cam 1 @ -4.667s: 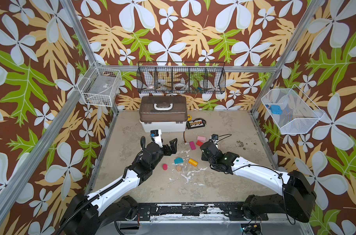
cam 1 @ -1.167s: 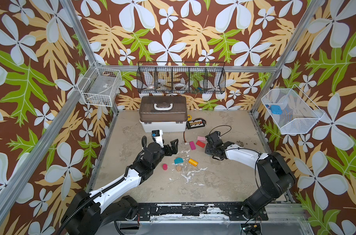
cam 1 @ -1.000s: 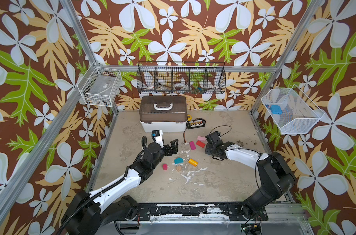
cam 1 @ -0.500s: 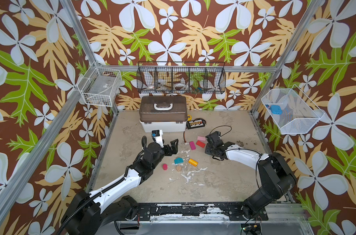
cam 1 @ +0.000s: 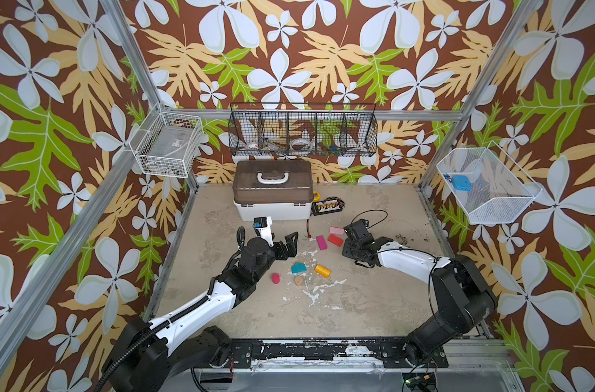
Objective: Build the wood block tower
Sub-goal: 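Open the right gripper to release the yellow block and raise it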
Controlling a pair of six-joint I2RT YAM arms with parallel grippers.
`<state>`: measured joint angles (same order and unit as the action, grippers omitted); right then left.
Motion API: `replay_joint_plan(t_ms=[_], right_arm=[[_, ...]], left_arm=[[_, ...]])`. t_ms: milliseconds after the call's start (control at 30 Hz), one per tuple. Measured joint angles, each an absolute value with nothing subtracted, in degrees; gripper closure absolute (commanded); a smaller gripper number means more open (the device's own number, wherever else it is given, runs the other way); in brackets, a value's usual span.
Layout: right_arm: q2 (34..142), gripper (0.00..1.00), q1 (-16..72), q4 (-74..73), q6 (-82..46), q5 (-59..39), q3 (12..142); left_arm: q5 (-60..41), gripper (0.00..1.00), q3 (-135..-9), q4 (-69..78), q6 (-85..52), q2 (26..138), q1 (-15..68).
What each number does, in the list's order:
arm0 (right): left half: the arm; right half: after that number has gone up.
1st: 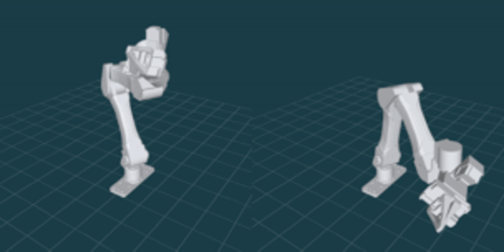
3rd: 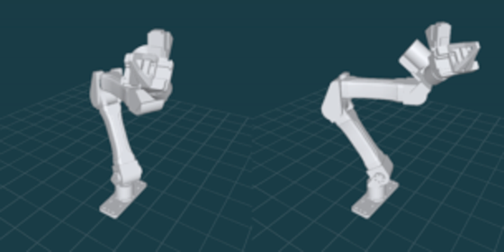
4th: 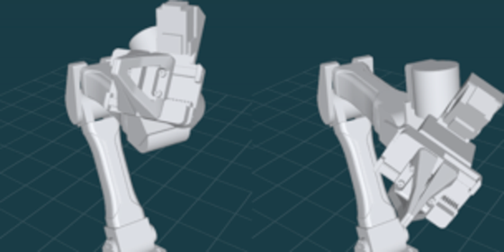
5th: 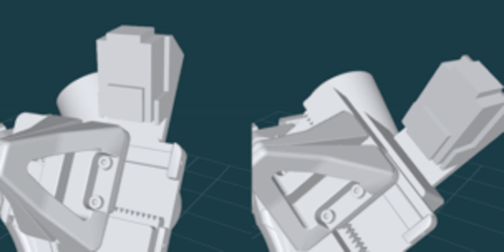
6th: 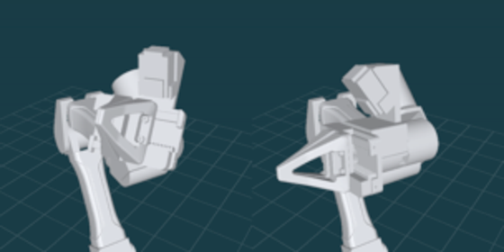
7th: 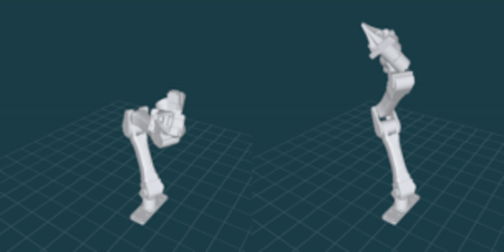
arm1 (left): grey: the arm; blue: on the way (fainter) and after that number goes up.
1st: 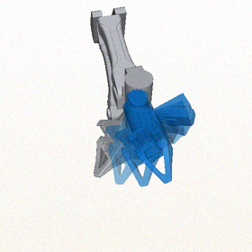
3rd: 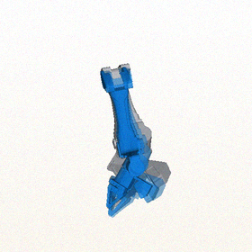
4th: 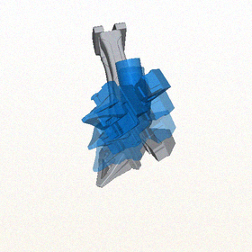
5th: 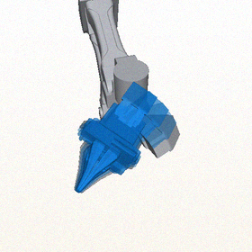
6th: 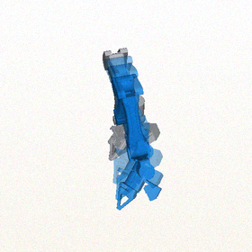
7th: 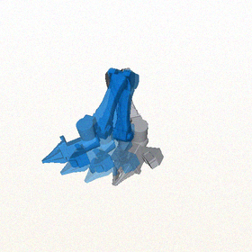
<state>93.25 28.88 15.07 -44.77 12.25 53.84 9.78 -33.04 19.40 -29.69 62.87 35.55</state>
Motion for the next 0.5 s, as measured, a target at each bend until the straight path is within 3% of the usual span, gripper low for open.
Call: replay_joint_plan(t_ms=[500], right_arm=[[93.1, 0.64, 28.9, 15.5, -44.8, 13.4, 54.3]], left_arm=[[9.6, 0.0, -33.0, 19.4, -29.7, 62.9, 35.6]])
